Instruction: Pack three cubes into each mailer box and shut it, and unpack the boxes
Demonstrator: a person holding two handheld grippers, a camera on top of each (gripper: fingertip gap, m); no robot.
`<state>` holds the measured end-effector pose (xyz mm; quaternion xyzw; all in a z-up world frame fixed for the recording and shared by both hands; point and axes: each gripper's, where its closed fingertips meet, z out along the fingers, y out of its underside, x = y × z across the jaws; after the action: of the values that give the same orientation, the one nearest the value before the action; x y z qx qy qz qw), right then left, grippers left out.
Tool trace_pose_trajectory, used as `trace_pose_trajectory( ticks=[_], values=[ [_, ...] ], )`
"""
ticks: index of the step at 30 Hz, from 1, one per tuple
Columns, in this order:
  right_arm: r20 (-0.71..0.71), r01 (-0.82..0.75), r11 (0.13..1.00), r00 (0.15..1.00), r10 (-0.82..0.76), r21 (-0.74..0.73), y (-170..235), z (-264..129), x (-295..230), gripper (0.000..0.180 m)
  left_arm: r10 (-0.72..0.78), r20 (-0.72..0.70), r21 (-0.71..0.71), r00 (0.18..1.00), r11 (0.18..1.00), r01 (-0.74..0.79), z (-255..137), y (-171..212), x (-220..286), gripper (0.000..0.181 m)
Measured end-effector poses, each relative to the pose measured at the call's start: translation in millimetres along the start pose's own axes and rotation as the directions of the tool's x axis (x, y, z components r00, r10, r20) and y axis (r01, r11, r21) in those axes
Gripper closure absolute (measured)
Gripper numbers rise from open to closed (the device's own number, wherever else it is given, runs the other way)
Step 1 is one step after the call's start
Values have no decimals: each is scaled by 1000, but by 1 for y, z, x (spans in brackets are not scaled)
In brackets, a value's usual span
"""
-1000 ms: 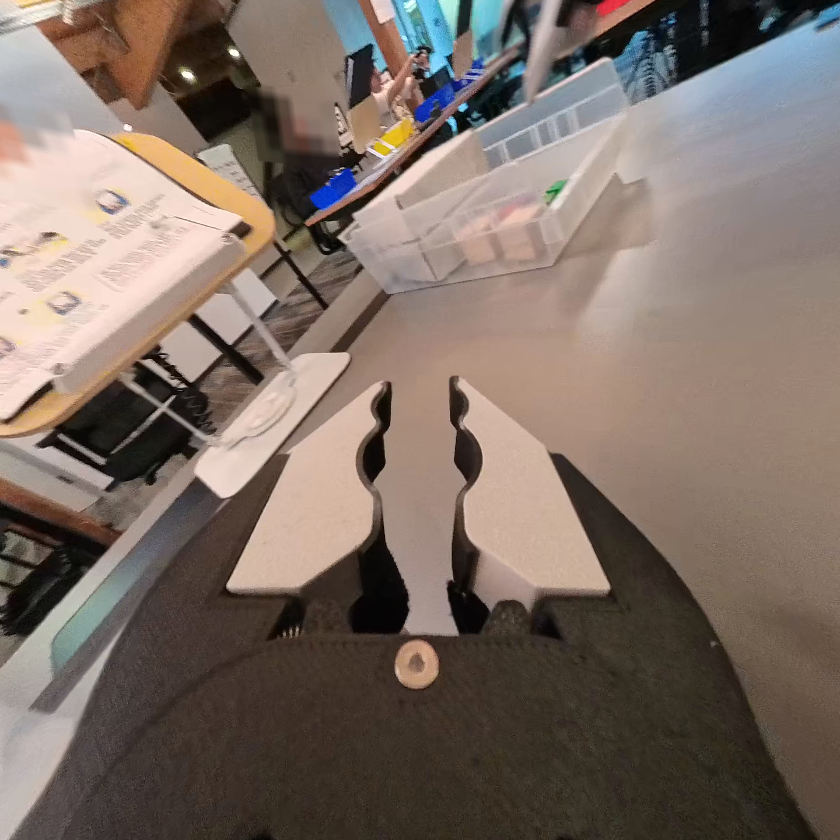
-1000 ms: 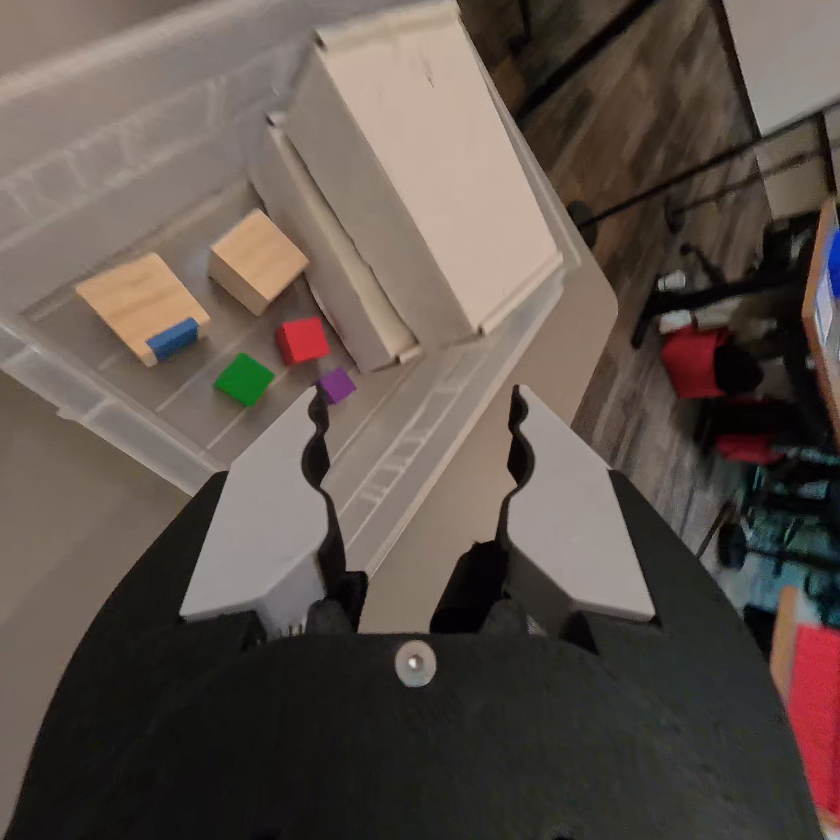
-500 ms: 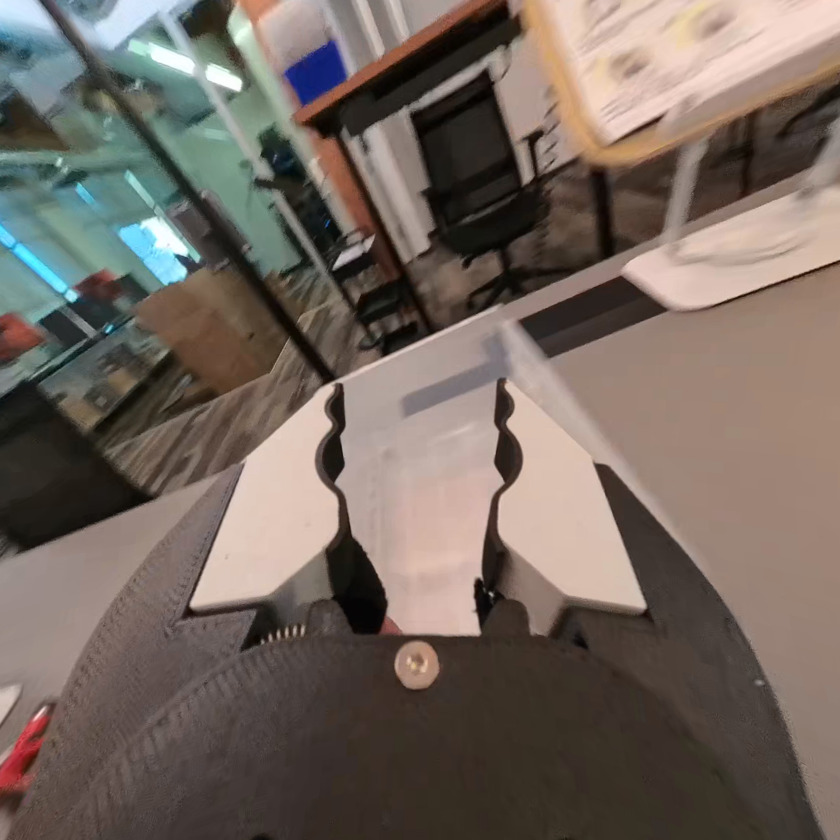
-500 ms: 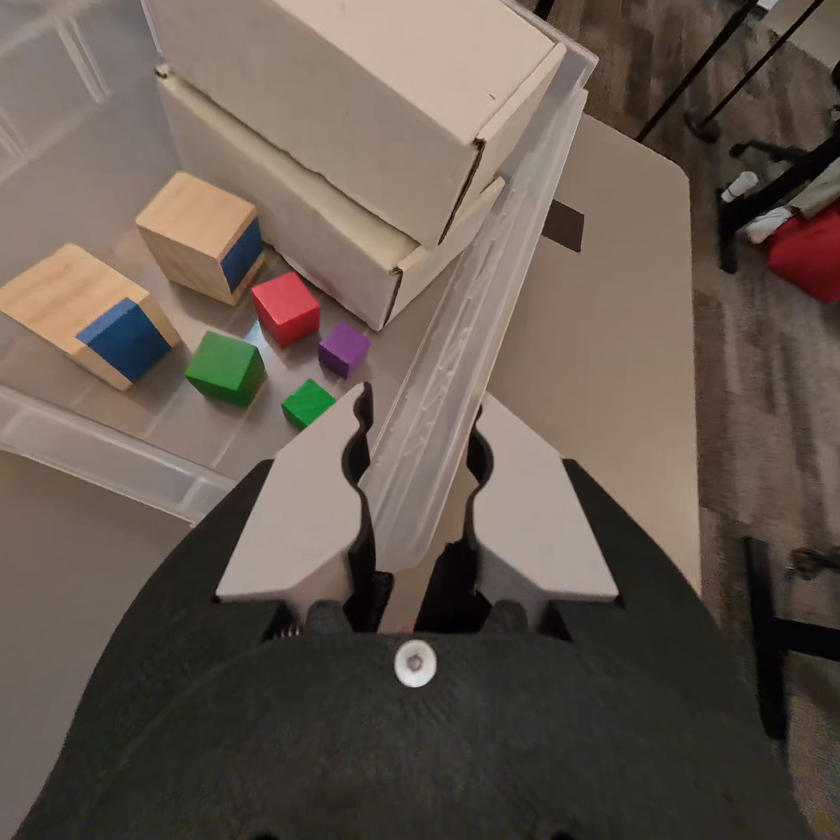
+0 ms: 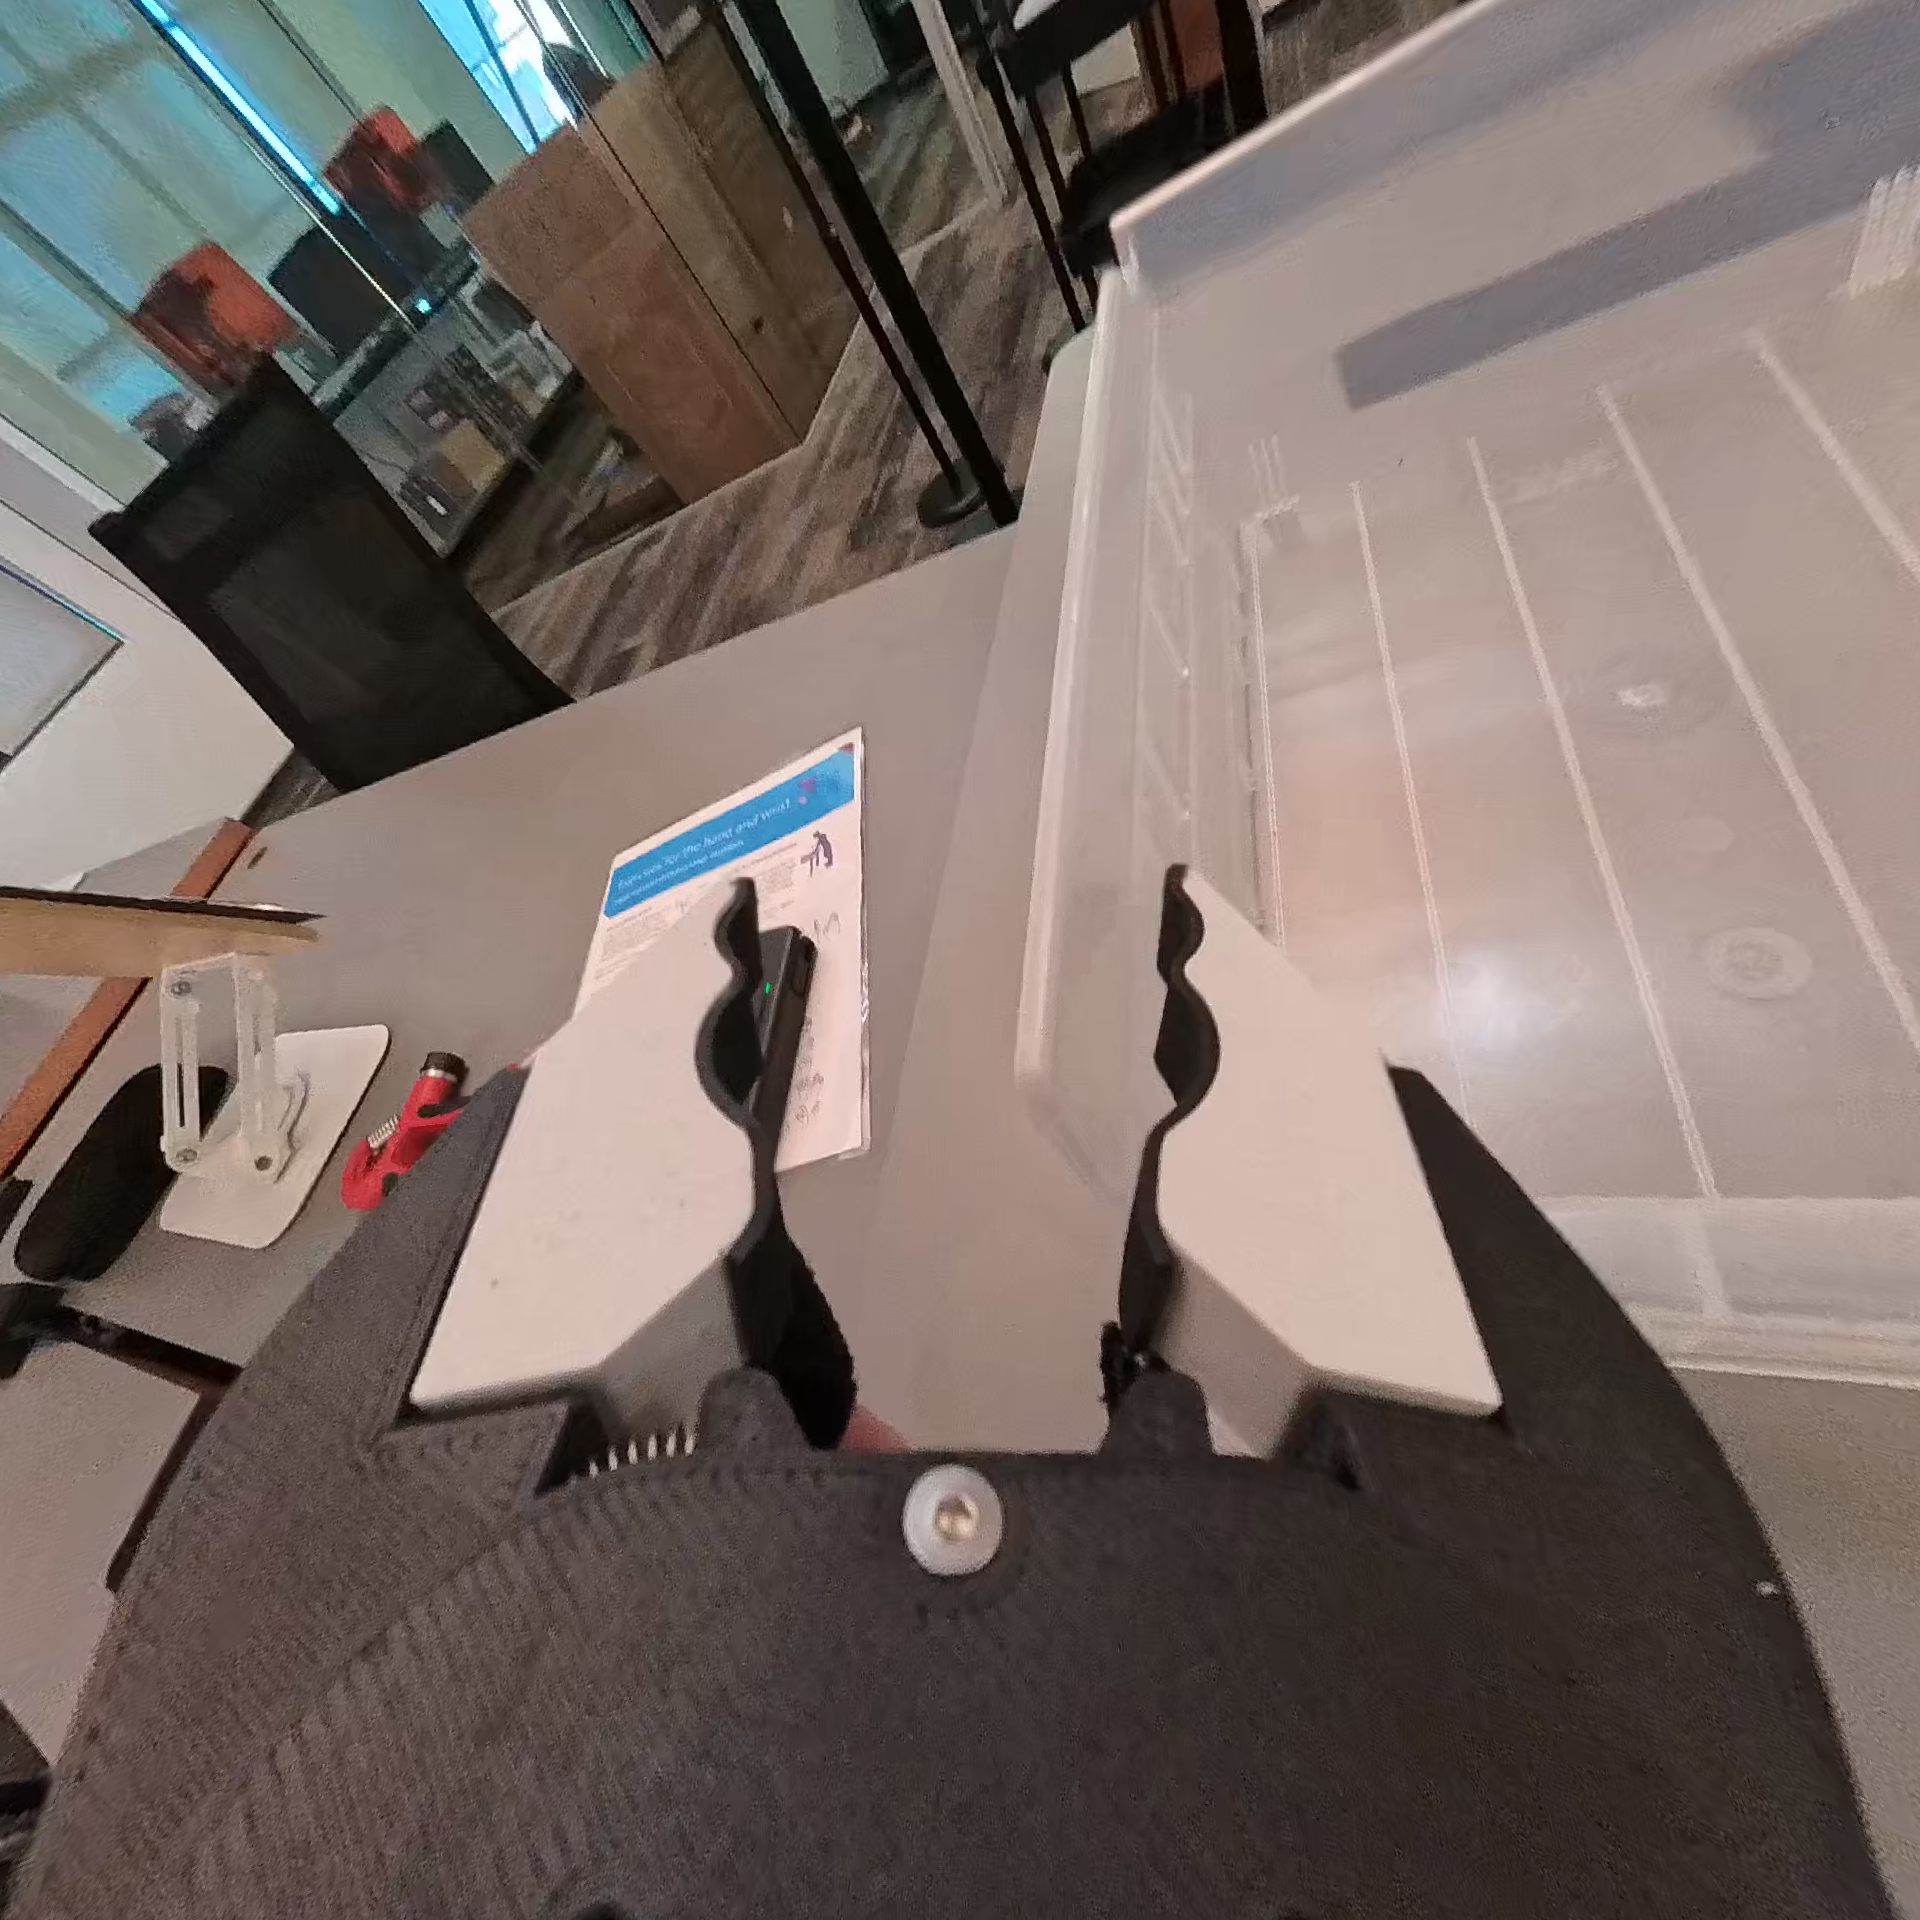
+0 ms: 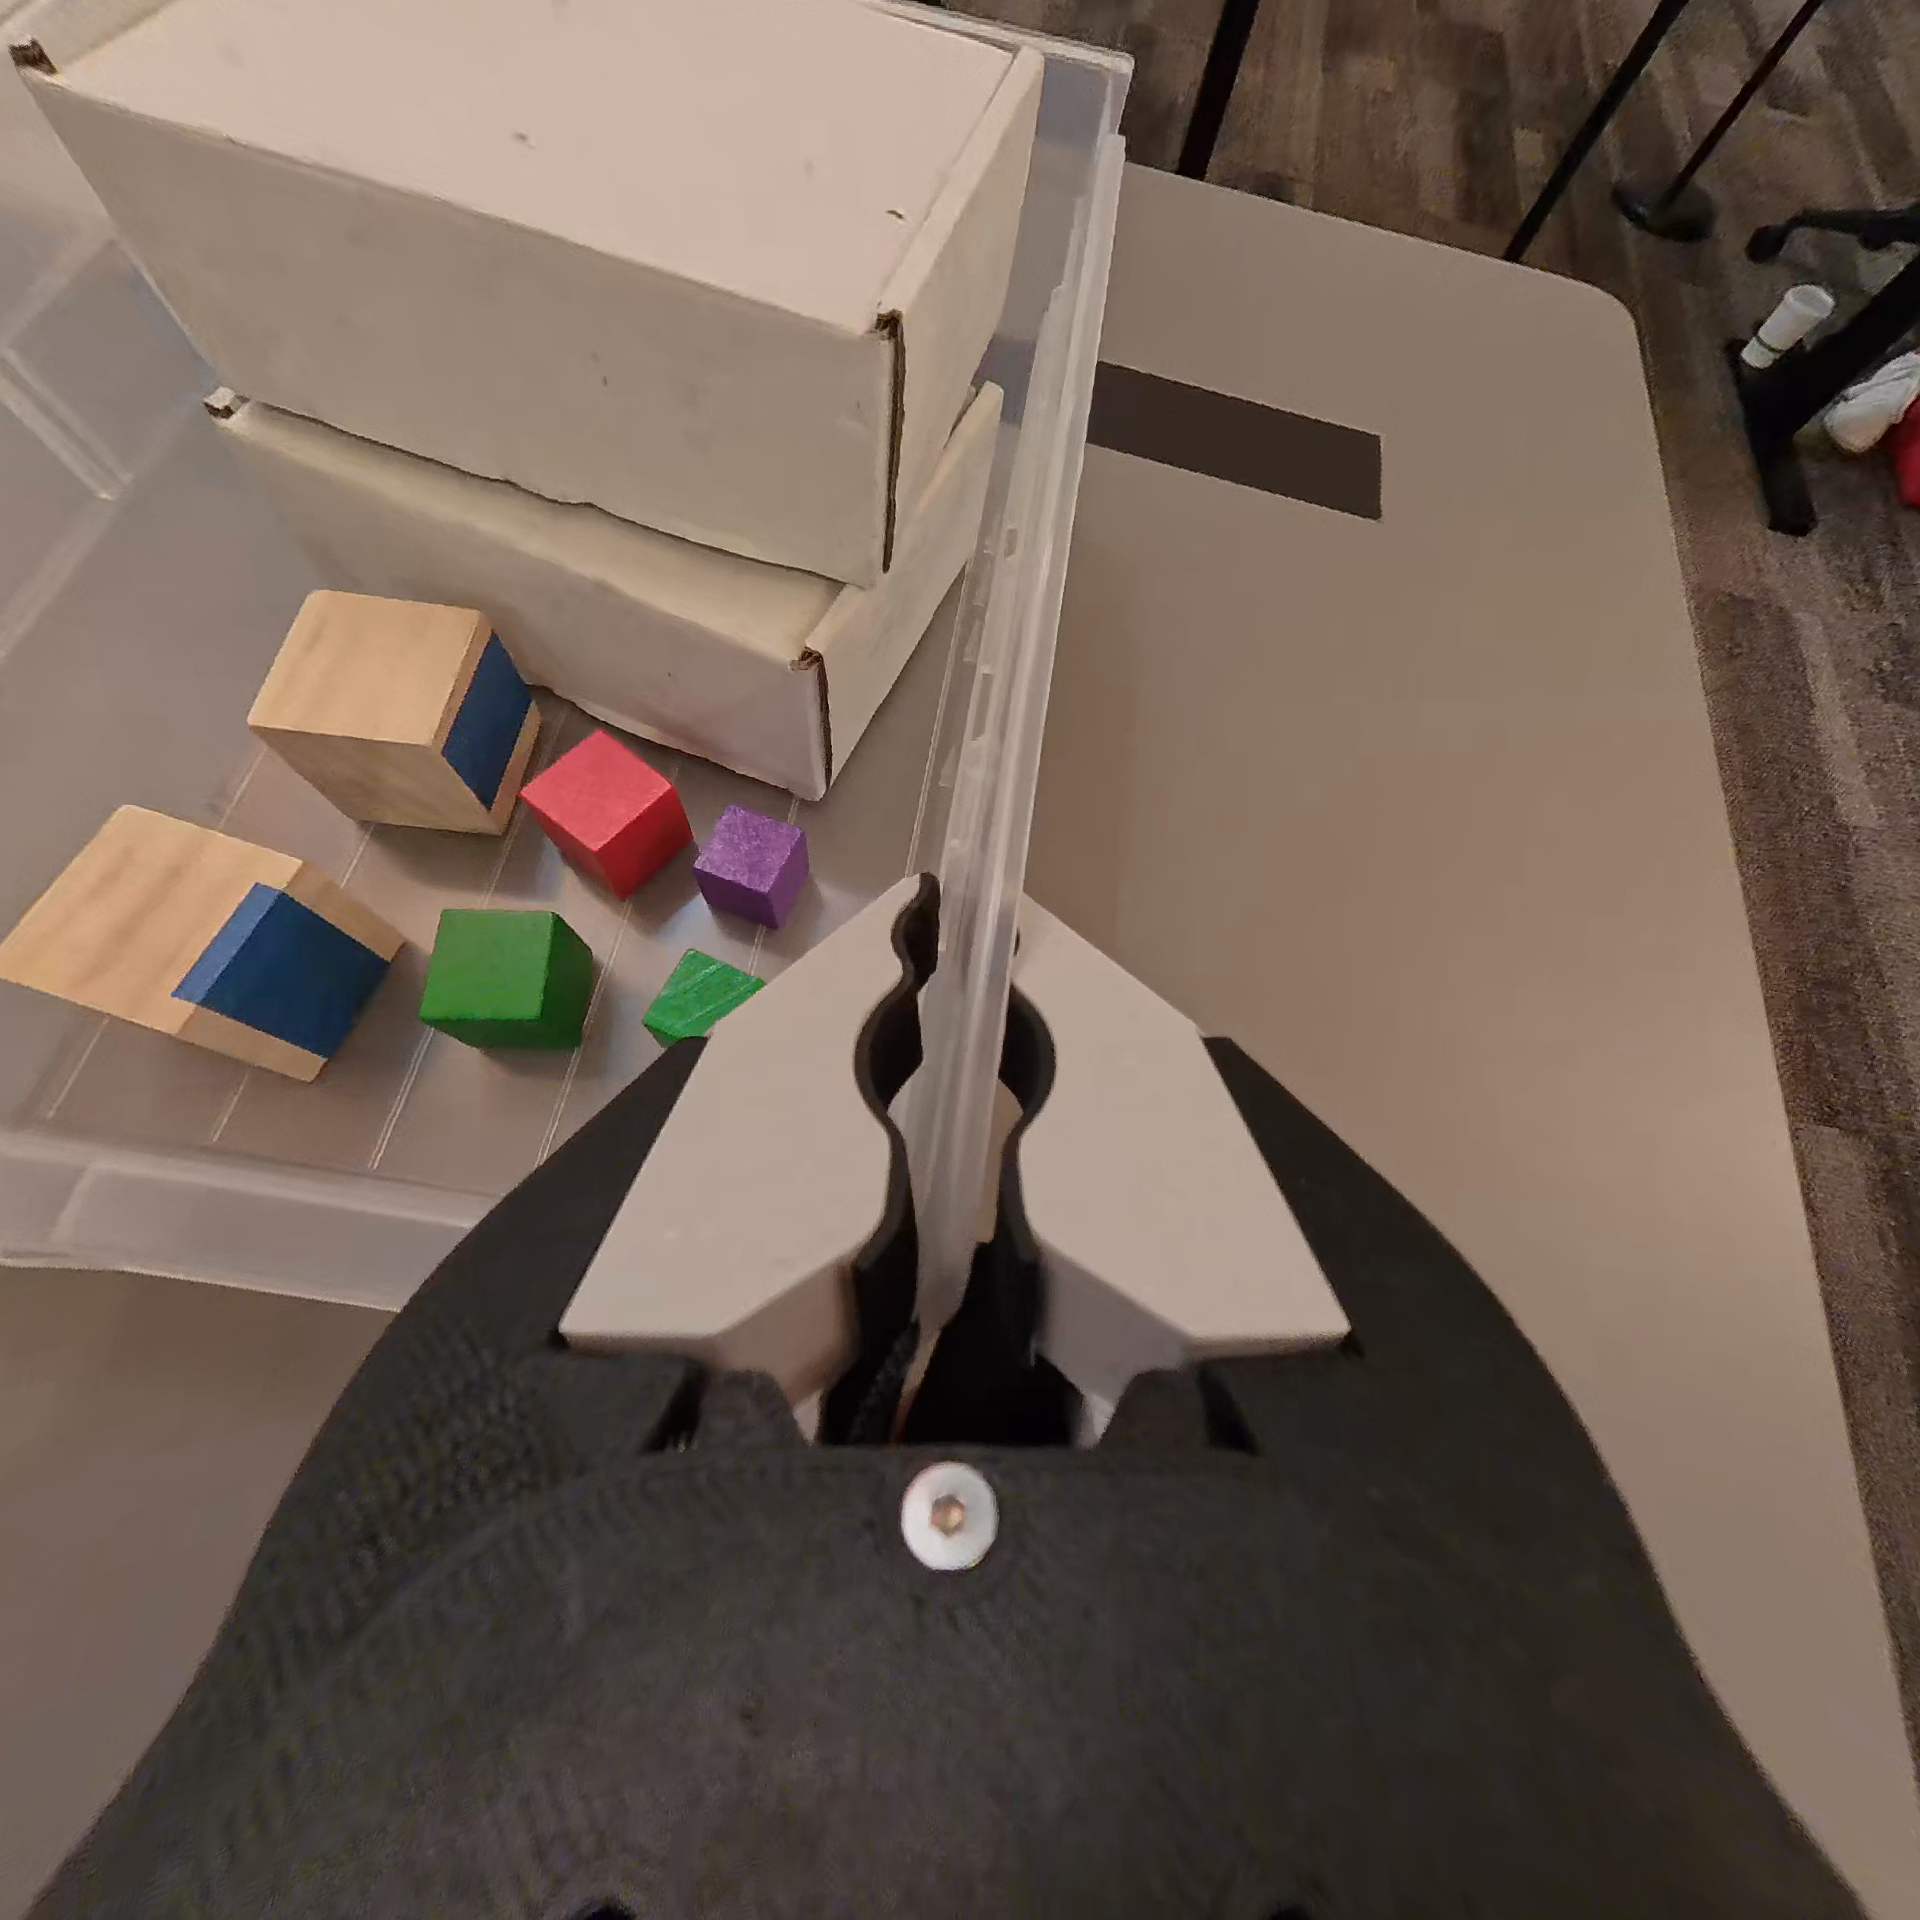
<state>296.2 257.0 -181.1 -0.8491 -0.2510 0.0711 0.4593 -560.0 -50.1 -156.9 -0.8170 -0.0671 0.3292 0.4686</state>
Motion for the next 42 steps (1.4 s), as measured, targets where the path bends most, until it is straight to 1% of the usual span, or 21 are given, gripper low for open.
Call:
trace_pose_trajectory(
  ticks=[1,3,5,6,7,9,11,12,13,15,22,26,28,30,31,33,36,38,42],
  values=[
    [-4,-12,1000,1000,12,6,1,-2,-3,176,-10,-8,4,1000,1000,10,2,1,2,106],
    [-13,-29,1000,999,29,13,3,-7,-9,176,-24,-44,23,999,999,25,3,0,8,121],
    [-23,-33,999,999,34,11,5,-11,-15,176,-23,-80,28,997,999,25,3,-1,14,127],
    [-23,-37,999,999,37,11,6,-13,-19,176,-24,-107,27,994,999,27,3,-1,18,134],
    [-22,-40,999,999,40,12,7,-15,-22,176,-33,-132,27,991,999,37,2,-2,21,134],
    [-15,-43,999,999,43,13,8,-18,-29,176,-34,-147,40,988,998,41,1,-5,24,125],
    [-11,-41,999,999,41,13,9,-19,-35,176,-25,-172,38,985,999,32,0,-7,29,122],
    [-10,-40,999,999,40,14,9,-20,-38,176,-43,-200,36,979,998,51,0,-8,33,117],
    [-11,-40,999,999,41,14,9,-21,-41,176,-57,-216,32,975,997,66,0,-8,36,116],
    [-11,-40,999,999,40,15,9,-22,-46,176,-62,-229,43,971,996,74,0,-10,38,127],
    [9,-38,999,999,38,14,7,-23,-63,176,-56,-216,63,975,995,71,0,-10,36,135],
    [17,-38,999,999,38,18,6,-22,-72,176,-59,-211,53,976,996,72,3,-8,33,144],
    [20,-37,999,999,37,22,4,-22,-78,176,-105,-227,54,968,991,121,4,-6,31,151],
    [26,-38,999,999,37,28,3,-21,-86,176,-210,-295,51,932,971,234,3,-6,33,161],
    [31,-41,999,999,40,32,2,-21,-90,176,-255,-319,43,913,958,283,4,-5,33,161],
    [41,-44,998,998,42,42,-1,-20,-101,176,-303,-356,30,884,942,335,4,-5,33,164],
    [52,-34,998,998,31,52,-4,-18,-117,176,-334,-382,25,862,928,371,4,-6,35,179],
    [63,-27,998,998,23,57,-6,-18,-129,176,-350,-412,27,841,918,396,3,-6,35,179],
    [106,-42,996,994,34,74,-12,-15,-154,177,-333,-442,50,833,918,393,0,-7,36,179]
  ],
)
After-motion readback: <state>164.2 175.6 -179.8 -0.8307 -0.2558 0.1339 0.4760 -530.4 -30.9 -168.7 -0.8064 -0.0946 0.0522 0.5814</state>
